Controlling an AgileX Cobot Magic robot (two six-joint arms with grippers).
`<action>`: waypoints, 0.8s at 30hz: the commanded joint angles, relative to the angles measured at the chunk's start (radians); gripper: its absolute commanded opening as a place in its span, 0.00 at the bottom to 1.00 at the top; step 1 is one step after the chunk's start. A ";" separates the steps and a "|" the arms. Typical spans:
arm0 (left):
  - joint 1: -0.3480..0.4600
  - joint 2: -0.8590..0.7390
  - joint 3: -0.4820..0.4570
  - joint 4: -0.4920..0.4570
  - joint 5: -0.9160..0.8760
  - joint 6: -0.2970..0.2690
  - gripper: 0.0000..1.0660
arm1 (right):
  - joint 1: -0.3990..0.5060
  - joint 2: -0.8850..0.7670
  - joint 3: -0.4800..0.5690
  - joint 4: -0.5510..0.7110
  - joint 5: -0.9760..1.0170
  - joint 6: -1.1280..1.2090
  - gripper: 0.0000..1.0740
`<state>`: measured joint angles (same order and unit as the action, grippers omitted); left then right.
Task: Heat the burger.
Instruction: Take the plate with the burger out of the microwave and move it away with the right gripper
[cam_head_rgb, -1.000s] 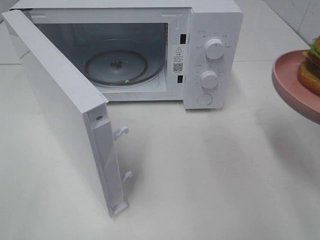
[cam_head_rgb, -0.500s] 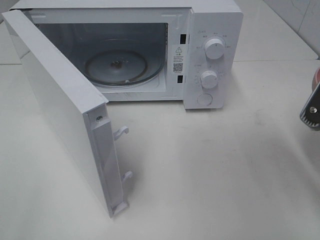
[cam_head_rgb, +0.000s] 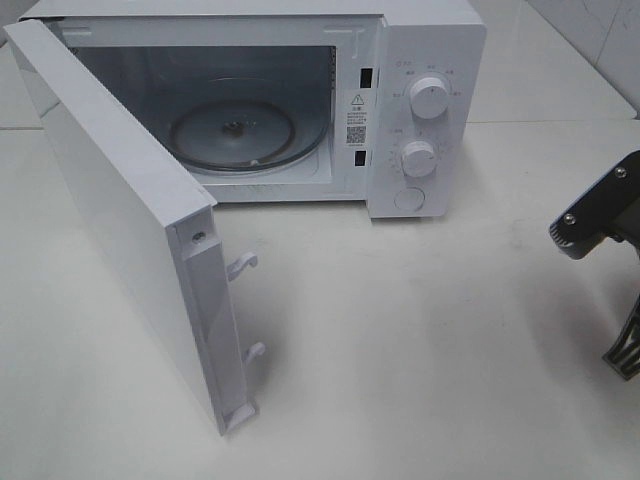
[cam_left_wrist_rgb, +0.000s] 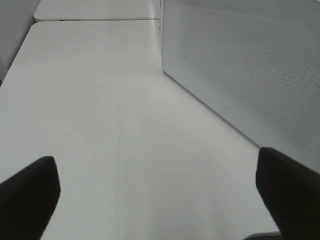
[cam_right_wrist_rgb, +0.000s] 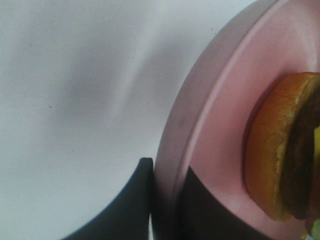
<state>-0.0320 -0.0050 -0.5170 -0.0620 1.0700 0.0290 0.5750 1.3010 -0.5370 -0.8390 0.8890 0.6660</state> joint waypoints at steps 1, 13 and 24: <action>0.004 -0.005 0.001 0.004 0.002 -0.009 0.94 | -0.005 0.040 0.001 -0.085 0.028 0.053 0.00; 0.004 -0.005 0.001 0.004 0.002 -0.009 0.94 | -0.005 0.264 0.001 -0.130 0.017 0.328 0.00; 0.004 -0.005 0.001 0.004 0.002 -0.009 0.94 | -0.005 0.419 0.001 -0.198 0.015 0.508 0.02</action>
<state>-0.0320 -0.0050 -0.5170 -0.0620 1.0700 0.0290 0.5750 1.6930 -0.5390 -0.9720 0.8490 1.1210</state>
